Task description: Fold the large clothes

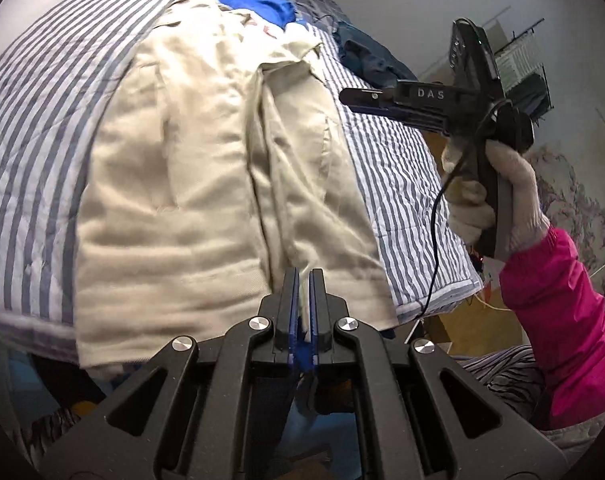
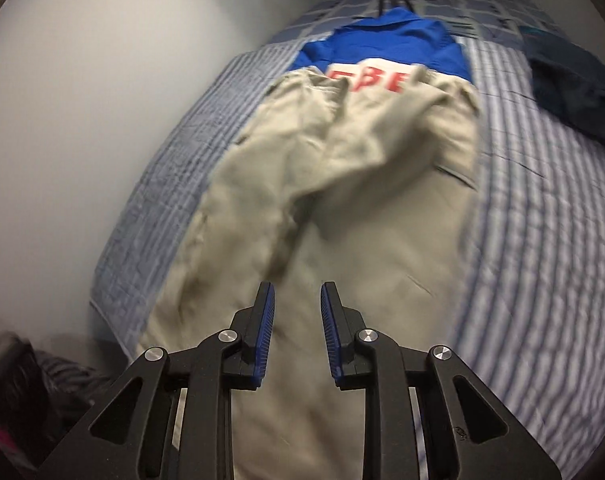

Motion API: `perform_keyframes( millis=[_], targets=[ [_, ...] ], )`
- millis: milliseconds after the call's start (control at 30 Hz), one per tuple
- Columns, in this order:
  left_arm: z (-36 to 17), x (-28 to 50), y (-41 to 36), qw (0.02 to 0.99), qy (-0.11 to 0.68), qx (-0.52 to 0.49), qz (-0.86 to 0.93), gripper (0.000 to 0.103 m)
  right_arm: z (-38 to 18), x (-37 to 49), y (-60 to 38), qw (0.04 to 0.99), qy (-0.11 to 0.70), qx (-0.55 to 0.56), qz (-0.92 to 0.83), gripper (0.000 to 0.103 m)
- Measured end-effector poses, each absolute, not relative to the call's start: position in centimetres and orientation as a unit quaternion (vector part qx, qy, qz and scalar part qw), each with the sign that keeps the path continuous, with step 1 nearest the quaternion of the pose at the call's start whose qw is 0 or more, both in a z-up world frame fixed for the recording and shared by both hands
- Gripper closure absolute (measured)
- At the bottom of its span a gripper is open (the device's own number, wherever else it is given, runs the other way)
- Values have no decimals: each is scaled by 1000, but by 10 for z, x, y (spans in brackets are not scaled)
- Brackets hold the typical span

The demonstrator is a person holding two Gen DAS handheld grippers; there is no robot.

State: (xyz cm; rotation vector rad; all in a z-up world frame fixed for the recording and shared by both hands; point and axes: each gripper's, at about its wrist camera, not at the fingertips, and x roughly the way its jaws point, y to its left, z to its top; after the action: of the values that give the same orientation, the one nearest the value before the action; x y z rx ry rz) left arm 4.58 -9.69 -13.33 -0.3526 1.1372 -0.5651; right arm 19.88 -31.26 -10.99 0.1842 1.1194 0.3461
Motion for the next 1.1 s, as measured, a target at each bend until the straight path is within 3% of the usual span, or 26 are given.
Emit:
perform_keyframes(
  millis=[233, 533, 733, 833, 900, 1100],
  targets=[
    [-148, 54, -134, 778, 543, -150, -279, 102, -108, 242, -364, 863, 478, 132, 93, 81],
    [-151, 79, -101, 806, 522, -166, -224, 102, -146, 326, -382, 868, 472, 142, 62, 81],
    [-157, 90, -87, 809, 522, -176, -204, 102, -165, 396, -340, 864, 464, 166, 103, 81],
    [-156, 92, -82, 812, 519, -180, -199, 102, -189, 426, -302, 844, 514, 112, 105, 81],
    [-153, 92, -79, 814, 513, -185, -198, 102, -187, 427, -291, 850, 512, 70, 101, 77],
    [-149, 86, -76, 818, 508, -181, -201, 102, -148, 385, -329, 855, 477, 147, 141, 77]
  ],
)
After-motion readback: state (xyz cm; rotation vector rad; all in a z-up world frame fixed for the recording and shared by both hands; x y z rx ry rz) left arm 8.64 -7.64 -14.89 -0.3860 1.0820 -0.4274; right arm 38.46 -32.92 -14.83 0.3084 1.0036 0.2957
